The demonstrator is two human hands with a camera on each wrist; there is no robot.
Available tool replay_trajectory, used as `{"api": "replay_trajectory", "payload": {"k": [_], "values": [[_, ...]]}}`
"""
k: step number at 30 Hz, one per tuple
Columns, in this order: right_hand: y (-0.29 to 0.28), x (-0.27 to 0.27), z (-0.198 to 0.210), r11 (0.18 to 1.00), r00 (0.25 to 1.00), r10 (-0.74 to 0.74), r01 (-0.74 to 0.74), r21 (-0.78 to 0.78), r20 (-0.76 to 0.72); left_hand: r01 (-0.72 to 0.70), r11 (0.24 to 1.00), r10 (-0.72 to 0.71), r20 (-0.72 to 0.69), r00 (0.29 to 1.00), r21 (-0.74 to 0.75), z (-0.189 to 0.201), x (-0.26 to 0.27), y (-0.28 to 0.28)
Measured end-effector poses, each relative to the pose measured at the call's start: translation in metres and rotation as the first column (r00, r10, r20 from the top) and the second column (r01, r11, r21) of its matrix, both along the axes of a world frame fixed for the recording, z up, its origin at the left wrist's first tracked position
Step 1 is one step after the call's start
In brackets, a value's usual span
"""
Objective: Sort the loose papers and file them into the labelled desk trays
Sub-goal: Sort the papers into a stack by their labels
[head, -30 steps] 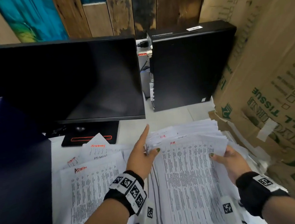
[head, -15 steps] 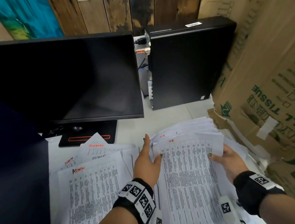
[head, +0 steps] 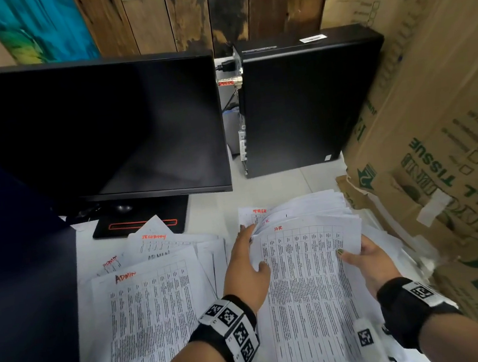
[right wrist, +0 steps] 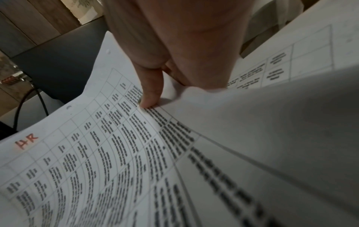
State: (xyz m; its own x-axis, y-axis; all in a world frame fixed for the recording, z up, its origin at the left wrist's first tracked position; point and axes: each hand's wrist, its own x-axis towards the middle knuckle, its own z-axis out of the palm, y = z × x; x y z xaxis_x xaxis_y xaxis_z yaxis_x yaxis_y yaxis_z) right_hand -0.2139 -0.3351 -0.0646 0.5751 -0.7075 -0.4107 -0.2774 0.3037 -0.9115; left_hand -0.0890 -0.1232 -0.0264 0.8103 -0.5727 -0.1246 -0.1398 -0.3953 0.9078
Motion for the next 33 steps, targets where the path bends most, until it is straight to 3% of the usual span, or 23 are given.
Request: {"api": "replay_trajectory", "payload": {"k": [8,13,16,19,23,25,29,33], "values": [[-0.001,-0.001,0.0,1.0,1.0,0.0,0.0,-0.003,-0.012,-0.073,0.995,0.073,-0.003,0.997,-0.067,-0.003,0.021,-0.002],[-0.001,-0.003,0.001,1.0,1.0,0.01,-0.01,-0.013,-0.009,0.059,0.995,-0.073,-0.178,0.981,-0.084,-0.003,0.024,0.005],[0.001,-0.003,0.006,0.996,0.998,0.042,-0.046,-0.076,-0.048,0.093,0.994,-0.102,-0.2,0.975,-0.051,-0.003,0.023,0.004],[0.005,-0.001,0.017,0.962,0.986,0.121,-0.146,-0.232,-0.118,0.026,0.997,-0.038,-0.177,0.983,-0.067,0.004,0.025,-0.001],[0.009,-0.003,0.039,0.933,0.987,0.103,-0.14,-0.331,-0.125,-0.135,0.975,0.092,-0.23,0.969,-0.177,0.017,0.032,-0.003],[0.006,-0.006,0.051,0.941,0.981,0.158,-0.184,-0.283,-0.113,-0.245,0.948,0.194,-0.243,0.95,-0.202,0.02,0.04,0.001],[-0.003,-0.011,0.064,0.942,0.941,0.321,-0.329,-0.065,-0.104,-0.468,0.821,0.335,-0.389,0.858,-0.326,0.04,0.055,0.019],[-0.011,-0.007,0.063,0.954,0.969,0.22,-0.237,0.181,0.109,-0.603,0.681,0.391,-0.49,0.779,-0.416,0.052,0.067,0.04]]}}
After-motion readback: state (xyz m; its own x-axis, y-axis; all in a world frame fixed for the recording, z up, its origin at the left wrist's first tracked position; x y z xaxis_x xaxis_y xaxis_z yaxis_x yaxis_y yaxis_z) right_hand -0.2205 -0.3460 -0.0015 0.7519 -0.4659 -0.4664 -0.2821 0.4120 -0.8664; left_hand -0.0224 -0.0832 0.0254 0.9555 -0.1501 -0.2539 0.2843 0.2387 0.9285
